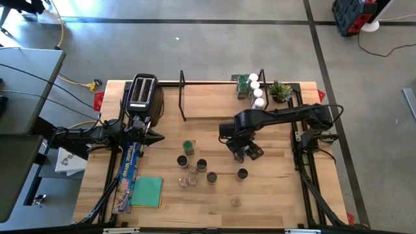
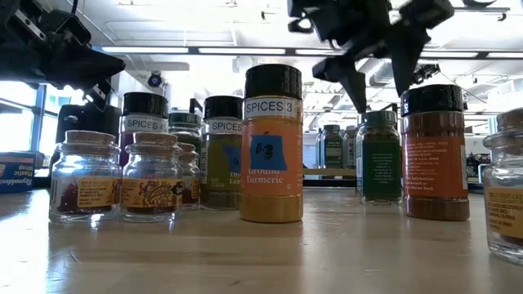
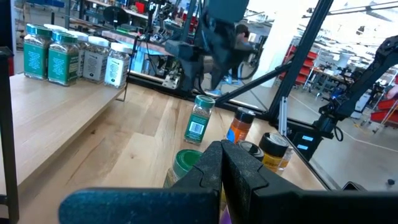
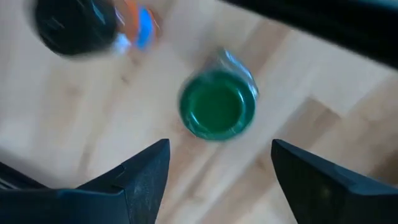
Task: Shelf spices
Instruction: Put the green seasoning bottle on the shelf and align it with the other green seasoning bottles
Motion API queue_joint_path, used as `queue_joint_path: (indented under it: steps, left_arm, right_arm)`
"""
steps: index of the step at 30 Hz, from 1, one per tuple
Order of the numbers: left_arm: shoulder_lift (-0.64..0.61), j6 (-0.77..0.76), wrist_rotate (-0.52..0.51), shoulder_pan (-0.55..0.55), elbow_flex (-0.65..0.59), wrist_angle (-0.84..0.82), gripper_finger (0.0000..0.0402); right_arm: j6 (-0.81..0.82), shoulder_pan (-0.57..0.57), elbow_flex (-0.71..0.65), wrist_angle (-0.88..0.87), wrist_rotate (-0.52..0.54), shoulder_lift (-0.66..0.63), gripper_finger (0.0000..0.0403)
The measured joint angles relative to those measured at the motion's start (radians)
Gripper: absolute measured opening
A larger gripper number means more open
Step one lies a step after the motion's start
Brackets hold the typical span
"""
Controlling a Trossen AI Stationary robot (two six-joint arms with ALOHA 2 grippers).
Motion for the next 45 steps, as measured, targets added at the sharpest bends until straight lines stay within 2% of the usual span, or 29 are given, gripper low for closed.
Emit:
queue_joint_path:
  steps: [3, 15, 27, 31, 37, 45]
  left_arm:
    - [0.0, 0.0, 0.0, 0.0, 0.0, 0.0, 0.0]
    - [0.0, 0.0, 0.0, 0.0, 0.0, 0.0, 0.0]
    - [0.0, 0.0, 0.0, 0.0, 0.0, 0.0, 0.0]
    - [0.0, 0.0, 0.0, 0.0, 0.0, 0.0, 0.0]
    - [0.0, 0.0, 0.0, 0.0, 0.0, 0.0, 0.0]
    - [0.0, 0.0, 0.0, 0.0, 0.0, 0.0, 0.0]
  right_arm:
    - [-0.019, 0.023, -0.021, 0.022, 0.062, 0.0, 0.0277]
    - [-0.1, 0.053, -0.103, 0.176, 0.108, 0.0, 0.0277]
    - [-0.091, 0.052, -0.103, 0.235, 0.079, 0.0, 0.0276]
    - [-0.07, 0.045, -0.103, 0.231, 0.078, 0.002, 0.0257]
    - [-0.038, 0.036, -0.103, 0.217, 0.063, 0.002, 0.0194]
    - [0.183, 0.016, -0.058, 0.207, 0.029, 0.003, 0.0191]
